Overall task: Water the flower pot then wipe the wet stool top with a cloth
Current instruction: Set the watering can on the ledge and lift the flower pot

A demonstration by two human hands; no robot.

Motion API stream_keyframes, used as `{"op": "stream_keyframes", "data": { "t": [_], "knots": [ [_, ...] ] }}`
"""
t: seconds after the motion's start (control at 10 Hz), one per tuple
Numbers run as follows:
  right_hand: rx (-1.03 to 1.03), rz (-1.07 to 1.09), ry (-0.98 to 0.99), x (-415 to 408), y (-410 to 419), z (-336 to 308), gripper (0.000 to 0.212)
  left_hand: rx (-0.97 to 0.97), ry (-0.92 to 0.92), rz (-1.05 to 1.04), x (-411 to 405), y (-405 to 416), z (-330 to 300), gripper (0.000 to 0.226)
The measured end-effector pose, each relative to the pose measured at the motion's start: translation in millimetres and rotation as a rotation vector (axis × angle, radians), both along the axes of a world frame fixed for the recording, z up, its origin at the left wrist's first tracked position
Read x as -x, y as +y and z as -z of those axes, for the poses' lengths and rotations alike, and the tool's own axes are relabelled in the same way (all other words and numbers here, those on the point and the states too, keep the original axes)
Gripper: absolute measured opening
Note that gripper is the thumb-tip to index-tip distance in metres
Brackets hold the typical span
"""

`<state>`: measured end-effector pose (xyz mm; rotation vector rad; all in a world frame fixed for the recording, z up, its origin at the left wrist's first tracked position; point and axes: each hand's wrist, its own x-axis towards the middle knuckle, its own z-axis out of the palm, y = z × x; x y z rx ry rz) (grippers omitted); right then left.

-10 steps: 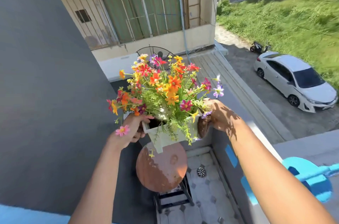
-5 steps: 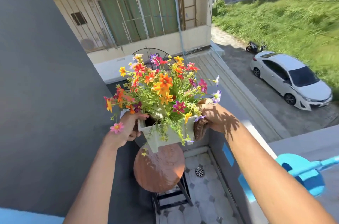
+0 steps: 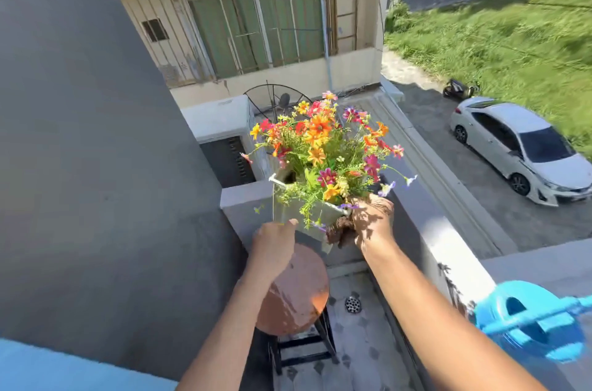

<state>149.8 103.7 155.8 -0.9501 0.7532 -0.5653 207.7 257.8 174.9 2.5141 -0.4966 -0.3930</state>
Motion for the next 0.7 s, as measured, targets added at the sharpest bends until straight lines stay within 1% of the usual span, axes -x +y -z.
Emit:
{"op": "stream_keyframes", "data": {
  "t": [0.1,0.2,0.3,0.4,0.5,0.6,0.7],
  "knots": [
    [0.048,0.044,0.075,5.5,13.2,-15.7,0.025,0.247,0.262,-0.131,15.0,-21.7,-2.5,0.031],
    [0.146,0.081,0.139,0.0,18.0,-9.6,0.031,0.356,0.193,-0.164,9.7,-31.6,0.2,0.025],
    [0.203,-0.014,0.146,3.1,26.8,-2.3,0.033,0.507,0.147,-0.149,1.5,-36.9,-2.4,0.014],
    [0.362,-0.051,0.184,9.2,31.4,6.1,0.032,0.508,0.298,-0.242,-1.9,-41.4,1.7,0.003],
    [0.538,-0.11,0.097,12.3,39.0,6.5,0.03,0.39,0.52,-0.348,-7.7,-31.4,11.2,0.02],
    [0.444,-0.128,0.033,6.8,23.5,1.5,0.037,0.551,0.571,-0.324,-6.1,-21.8,4.2,0.033],
    [0.54,-0.013,0.094,-5.7,-10.4,-10.3,0.019,0.64,0.708,-0.259,2.8,-10.5,-3.8,0.036]
  ]
}}
